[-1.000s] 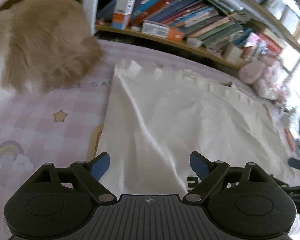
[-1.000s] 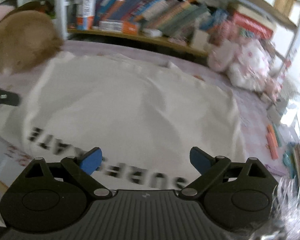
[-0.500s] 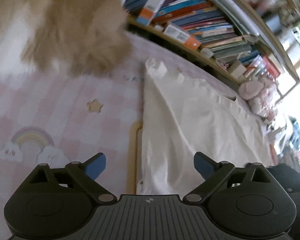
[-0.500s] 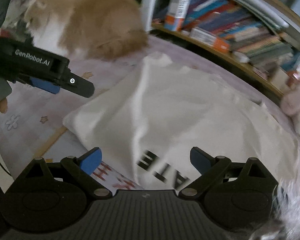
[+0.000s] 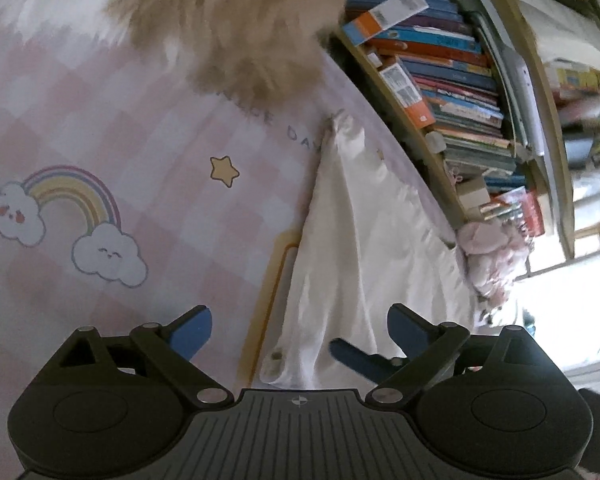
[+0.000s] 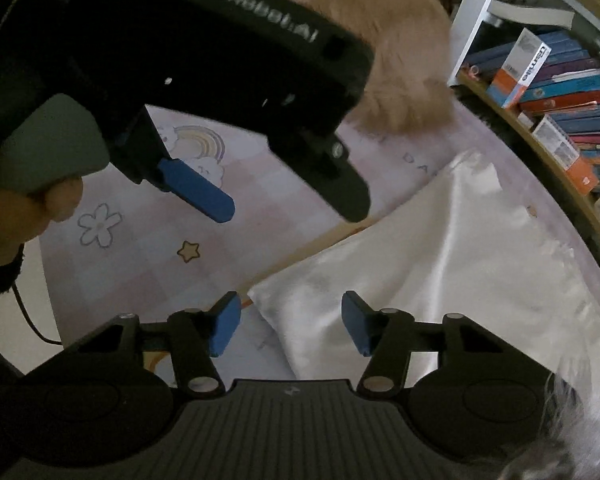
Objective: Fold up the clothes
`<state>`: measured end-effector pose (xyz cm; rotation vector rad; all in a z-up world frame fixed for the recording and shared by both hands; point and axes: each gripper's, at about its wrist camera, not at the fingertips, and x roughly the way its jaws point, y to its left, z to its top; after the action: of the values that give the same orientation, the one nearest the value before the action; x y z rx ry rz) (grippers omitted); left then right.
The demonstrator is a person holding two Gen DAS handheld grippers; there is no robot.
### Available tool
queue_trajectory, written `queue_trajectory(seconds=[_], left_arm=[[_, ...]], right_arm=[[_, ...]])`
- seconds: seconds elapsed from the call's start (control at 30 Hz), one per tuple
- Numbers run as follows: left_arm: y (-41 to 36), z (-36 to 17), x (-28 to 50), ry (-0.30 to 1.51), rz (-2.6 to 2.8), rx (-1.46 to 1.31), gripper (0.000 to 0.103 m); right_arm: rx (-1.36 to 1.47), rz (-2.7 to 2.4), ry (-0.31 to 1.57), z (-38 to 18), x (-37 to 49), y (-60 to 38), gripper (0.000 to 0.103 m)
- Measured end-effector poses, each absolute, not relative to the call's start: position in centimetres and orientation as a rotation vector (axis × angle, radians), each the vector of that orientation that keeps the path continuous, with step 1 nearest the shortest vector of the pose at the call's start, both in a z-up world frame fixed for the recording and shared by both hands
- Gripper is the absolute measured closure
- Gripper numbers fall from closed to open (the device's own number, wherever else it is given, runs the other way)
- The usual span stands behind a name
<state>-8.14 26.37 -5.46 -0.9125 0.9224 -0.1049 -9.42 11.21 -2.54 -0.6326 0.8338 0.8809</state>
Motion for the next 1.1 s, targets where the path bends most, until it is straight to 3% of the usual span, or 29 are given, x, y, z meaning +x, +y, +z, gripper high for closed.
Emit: queue_trajectory(seconds=[0.17, 0.27, 0.33, 0.43, 0.47, 0.57, 0.97, 1.03, 1.1], left_arm=[[26.5, -5.9, -7.6, 0.940, -0.112, -0.937, 0.007], [26.5, -6.0, -7.3, 0.950, -0.120, -0.946, 0.007], [26.4, -6.2, -7.2, 0.961, -0.129, -0.953, 0.007], [26.4, -6.6, -7.1, 0.981, -0.146, -0.986, 0.007], [26.4, -6.9, -7.1, 0.988, -0.151, -1.004, 0.007], [26.5, -7.6, -7.0, 0.998, -0.164, -1.080, 0.007], [25.3, -10.3, -4.2, 0.938, -0.322, -1.425, 0.007], [25.1, -10.3, -3.7, 0.921, -0.341, -1.433, 0.008], [24.9, -10.4, -3.4, 0.923, -0.340, -1.428, 0.008]], right_arm=[[-0.627, 0.868, 0.864, -3.0, -9.0, 11.7, 0.050], [-0.617, 0.863, 0.882, -3.4, -8.8, 11.5, 0.056], [-0.609, 0.857, 0.888, -3.5, -8.7, 11.2, 0.062], [-0.587, 0.858, 0.891, -3.4, -8.9, 10.7, 0.082], [-0.571, 0.860, 0.892, -3.3, -8.8, 10.5, 0.094], [-0.518, 0.850, 0.880, -2.4, -8.7, 9.7, 0.099], [-0.287, 0.802, 0.875, 2.2, -7.4, 6.4, 0.099], [-0.263, 0.798, 0.899, 2.2, -7.2, 6.1, 0.092], [-0.265, 0.781, 0.883, 2.6, -7.6, 5.6, 0.065]])
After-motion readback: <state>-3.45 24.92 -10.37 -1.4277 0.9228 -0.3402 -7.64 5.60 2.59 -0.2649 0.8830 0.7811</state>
